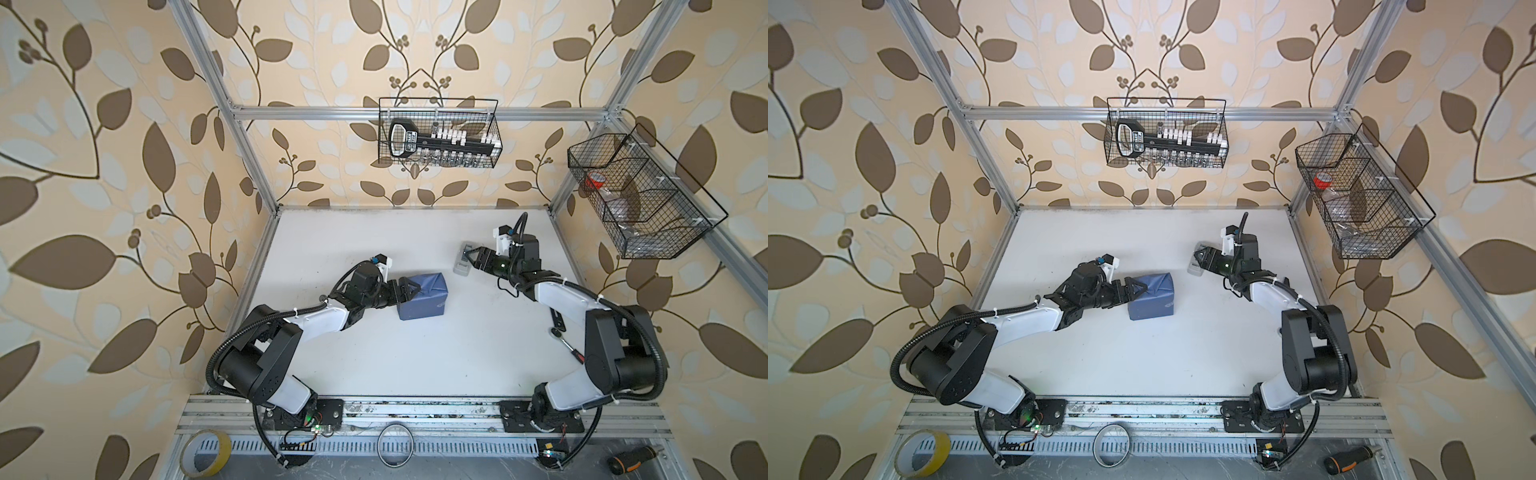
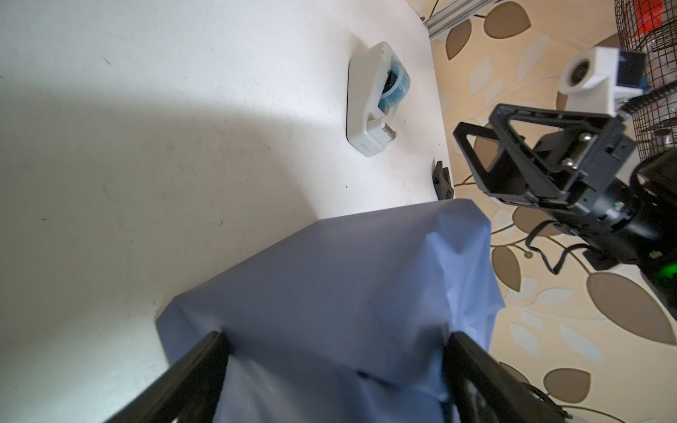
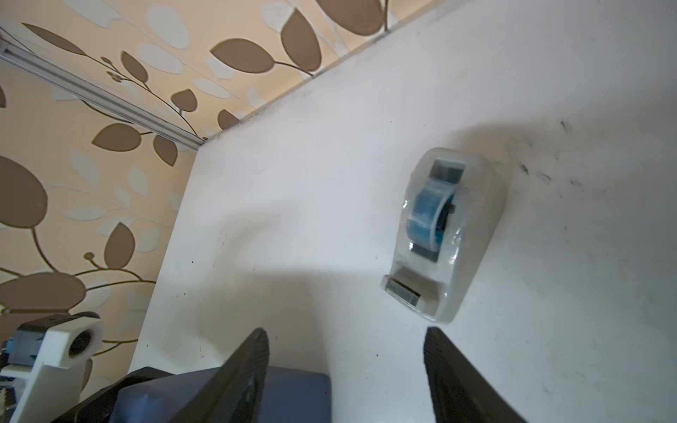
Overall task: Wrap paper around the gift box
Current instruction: 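Release the box with the right gripper and move it to the tape dispenser, then lower the right gripper onto the tape dispenser while the left gripper holds the box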
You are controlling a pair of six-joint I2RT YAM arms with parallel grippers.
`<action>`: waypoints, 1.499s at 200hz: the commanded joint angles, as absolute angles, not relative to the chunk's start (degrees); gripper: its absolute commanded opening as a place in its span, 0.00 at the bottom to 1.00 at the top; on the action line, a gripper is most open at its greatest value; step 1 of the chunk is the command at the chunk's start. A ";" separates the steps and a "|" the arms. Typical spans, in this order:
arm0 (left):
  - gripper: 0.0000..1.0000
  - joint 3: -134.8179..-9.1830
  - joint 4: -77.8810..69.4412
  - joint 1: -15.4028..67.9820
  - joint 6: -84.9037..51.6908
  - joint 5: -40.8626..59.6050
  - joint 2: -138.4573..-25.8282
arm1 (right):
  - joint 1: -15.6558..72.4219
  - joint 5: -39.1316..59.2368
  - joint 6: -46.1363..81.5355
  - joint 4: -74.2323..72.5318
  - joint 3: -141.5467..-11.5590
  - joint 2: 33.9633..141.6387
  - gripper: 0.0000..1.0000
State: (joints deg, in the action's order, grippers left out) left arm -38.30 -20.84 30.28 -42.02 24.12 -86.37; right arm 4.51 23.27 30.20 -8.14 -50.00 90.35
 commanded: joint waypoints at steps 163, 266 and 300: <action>0.92 -37.38 -13.96 29.94 -41.84 25.22 -89.54 | 2.23 31.64 34.67 -10.26 -60.57 111.48 0.33; 0.92 -37.38 -14.06 29.91 -42.10 25.31 -89.57 | 1.76 34.85 45.63 -21.42 -54.90 113.59 0.24; 0.92 -37.28 -13.97 29.96 -42.11 25.27 -89.37 | 1.76 35.49 48.91 -24.95 -53.56 114.10 0.23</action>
State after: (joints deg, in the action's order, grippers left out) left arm -38.37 -22.26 29.93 -42.46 25.58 -87.50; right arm 1.76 35.00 45.04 -22.20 -55.53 111.90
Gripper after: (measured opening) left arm 0.918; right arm 0.232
